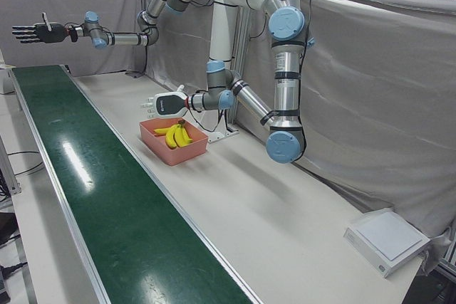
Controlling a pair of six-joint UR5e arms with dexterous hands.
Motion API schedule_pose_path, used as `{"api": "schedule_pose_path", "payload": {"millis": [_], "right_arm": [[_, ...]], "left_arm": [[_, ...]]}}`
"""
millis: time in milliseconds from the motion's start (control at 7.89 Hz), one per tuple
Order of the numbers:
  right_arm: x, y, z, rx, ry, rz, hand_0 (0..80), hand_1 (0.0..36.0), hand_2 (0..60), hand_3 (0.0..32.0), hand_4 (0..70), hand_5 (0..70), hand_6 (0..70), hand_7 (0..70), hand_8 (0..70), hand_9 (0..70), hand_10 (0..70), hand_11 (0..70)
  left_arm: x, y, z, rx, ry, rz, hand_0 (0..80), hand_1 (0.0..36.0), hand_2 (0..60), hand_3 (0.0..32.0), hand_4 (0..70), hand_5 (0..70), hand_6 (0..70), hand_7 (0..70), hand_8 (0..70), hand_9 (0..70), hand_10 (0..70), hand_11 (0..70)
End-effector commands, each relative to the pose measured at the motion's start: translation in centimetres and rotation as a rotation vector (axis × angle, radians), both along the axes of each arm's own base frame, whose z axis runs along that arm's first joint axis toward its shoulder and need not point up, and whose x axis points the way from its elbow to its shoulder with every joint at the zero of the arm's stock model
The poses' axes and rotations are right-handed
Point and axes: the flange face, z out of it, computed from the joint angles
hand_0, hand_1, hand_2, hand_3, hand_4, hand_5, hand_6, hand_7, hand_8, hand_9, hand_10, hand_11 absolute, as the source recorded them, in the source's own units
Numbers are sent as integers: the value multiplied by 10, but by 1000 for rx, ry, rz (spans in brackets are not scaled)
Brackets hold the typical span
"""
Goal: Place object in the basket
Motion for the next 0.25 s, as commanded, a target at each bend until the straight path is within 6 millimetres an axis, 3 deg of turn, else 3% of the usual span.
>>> {"api": "schedule_pose_path", "payload": {"millis": [0, 127], "right_arm": [[0, 0, 0, 1, 0, 0, 0, 0, 0, 0, 0, 0, 0, 0, 0, 0, 0, 0], [0, 0, 0, 1, 0, 0, 0, 0, 0, 0, 0, 0, 0, 0, 0, 0, 0, 0]], "left_arm": [[-77, -55, 19, -92, 121, -144, 462, 72, 43, 0, 146, 286, 58, 149, 176, 190, 107, 161], [-95, -65, 27, -117, 167, -172, 453, 52, 22, 0, 157, 294, 62, 154, 173, 186, 103, 154]]}}
